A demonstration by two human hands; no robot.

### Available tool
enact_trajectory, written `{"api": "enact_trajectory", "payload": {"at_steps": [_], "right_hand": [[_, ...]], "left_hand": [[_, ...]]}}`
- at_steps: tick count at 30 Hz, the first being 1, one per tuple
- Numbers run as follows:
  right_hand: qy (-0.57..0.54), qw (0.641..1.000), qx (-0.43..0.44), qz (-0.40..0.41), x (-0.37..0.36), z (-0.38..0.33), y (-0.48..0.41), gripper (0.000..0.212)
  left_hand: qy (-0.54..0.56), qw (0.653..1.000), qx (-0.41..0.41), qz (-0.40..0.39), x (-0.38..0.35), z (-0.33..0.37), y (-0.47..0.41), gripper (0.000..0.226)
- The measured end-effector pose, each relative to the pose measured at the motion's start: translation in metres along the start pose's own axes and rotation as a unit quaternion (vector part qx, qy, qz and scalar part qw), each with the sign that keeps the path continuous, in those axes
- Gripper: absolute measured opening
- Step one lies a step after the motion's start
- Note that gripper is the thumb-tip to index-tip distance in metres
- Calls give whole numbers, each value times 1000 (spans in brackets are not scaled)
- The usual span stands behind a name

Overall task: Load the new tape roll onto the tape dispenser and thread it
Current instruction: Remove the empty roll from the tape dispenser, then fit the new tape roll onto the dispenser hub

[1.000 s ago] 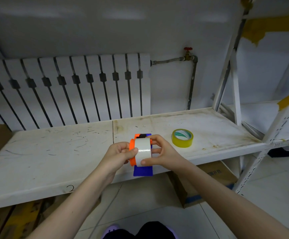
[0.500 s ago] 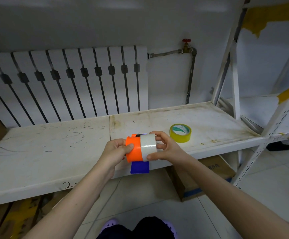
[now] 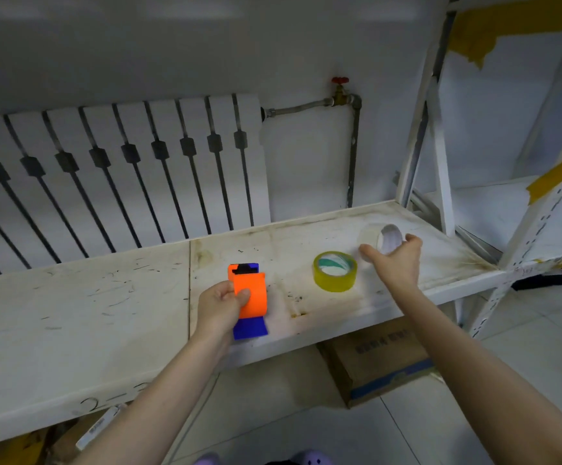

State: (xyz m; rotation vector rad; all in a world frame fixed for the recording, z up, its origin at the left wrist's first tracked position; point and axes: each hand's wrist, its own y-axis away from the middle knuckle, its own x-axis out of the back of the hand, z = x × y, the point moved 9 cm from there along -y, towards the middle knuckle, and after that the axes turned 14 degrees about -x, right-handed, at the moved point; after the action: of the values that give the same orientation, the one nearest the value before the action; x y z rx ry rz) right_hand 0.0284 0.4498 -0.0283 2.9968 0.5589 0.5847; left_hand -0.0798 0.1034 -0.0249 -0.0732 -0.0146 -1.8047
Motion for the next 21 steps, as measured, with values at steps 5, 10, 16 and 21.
{"api": "enact_trajectory", "payload": {"at_steps": [5,10,16,21], "right_hand": [[178,982,5,59,13,16,-47,81],[249,965,18,80,12,28,-71,75],[299,952,32,50,-6,35,-80,80],[224,955,192,-22,-49,-6,-29,52]], "left_hand": [[-2,1000,0,7,-9,-9,-15,16],[4,1000,-3,3,-14,-14,-22,18],[12,1000,1,10,-11,-20,-32,30],[26,999,13,25,-10,-21,-36,32]]}}
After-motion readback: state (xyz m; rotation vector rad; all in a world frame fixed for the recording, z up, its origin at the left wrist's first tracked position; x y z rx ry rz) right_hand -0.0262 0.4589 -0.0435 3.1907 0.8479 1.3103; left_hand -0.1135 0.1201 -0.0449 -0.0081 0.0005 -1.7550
